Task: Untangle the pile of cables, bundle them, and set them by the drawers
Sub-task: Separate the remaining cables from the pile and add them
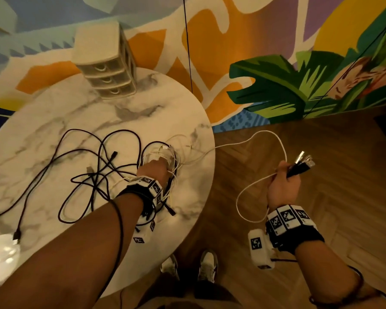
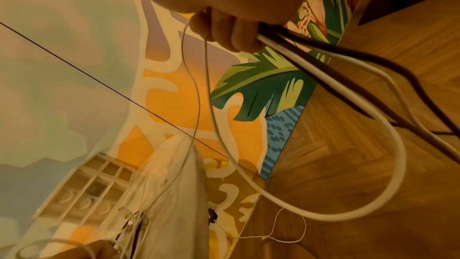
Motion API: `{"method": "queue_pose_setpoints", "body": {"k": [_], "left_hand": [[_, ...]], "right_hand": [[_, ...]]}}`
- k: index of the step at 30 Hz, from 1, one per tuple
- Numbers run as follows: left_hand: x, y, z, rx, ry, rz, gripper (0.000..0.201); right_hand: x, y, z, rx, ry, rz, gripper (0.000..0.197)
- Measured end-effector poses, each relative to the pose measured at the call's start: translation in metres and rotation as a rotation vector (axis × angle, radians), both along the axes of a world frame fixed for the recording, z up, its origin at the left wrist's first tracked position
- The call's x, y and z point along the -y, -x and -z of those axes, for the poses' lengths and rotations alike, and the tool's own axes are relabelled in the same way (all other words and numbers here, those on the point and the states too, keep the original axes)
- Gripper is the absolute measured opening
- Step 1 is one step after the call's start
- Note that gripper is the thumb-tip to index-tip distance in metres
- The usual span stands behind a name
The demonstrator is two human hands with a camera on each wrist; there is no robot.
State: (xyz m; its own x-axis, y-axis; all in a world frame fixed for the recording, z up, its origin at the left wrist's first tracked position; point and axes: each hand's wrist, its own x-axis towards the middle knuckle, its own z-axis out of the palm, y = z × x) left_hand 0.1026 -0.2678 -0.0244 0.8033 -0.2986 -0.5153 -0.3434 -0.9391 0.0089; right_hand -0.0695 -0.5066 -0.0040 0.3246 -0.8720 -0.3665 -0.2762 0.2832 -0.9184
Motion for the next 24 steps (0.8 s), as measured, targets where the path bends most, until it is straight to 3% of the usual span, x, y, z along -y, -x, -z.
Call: {"method": "queue_pose_setpoints", "body": {"k": [3,7,10,17,21,24], "left_hand": [[0.012,-0.003,-0.01,0.068,0.03,0.061,0.032],[0.018,-0.025,-0.042,0.356,0.487,-0.06,0.032],[0.028,-0.04,-0.075,0.531,0.77,-0.004,0.036],[0.037,-0.071,-0.134,0.749,0.894,0.047,0.029],[0.049,-0.065,-0.148,0.563,0.872,0.223,0.033],[0.076,-0.048,-0.155,0.304,0.995,0.193,0.027]], "right_hand": [[0.006,-0.006,-0.005,0.036,0.002,0.062,0.025],[0.021,-0.014,-0.017,0.151,0.027,0.217,0.022],[0.025,-0.014,-0.016,0.175,0.037,0.256,0.023],[0.028,-0.003,0.001,0.105,0.056,0.303,0.025],[0.03,0.003,0.006,0.039,0.059,0.3,0.028],[0.03,0.011,0.006,0.009,0.061,0.293,0.03]]}}
